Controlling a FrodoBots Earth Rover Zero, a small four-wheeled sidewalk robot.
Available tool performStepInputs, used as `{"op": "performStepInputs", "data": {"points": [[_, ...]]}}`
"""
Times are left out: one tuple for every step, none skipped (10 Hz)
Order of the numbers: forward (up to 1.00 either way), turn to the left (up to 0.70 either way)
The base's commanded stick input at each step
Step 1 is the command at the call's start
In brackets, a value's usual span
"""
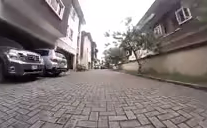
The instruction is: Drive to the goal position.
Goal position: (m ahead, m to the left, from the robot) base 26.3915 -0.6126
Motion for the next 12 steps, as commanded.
{"op": "performStepInputs", "data": {"points": [[0.70, 0.00], [0.70, 0.00], [0.70, 0.00], [0.70, 0.00], [0.70, 0.00], [0.70, 0.00], [0.70, 0.00], [0.70, 0.00], [0.70, 0.00], [0.70, 0.00], [0.70, 0.00], [0.70, 0.00]]}}
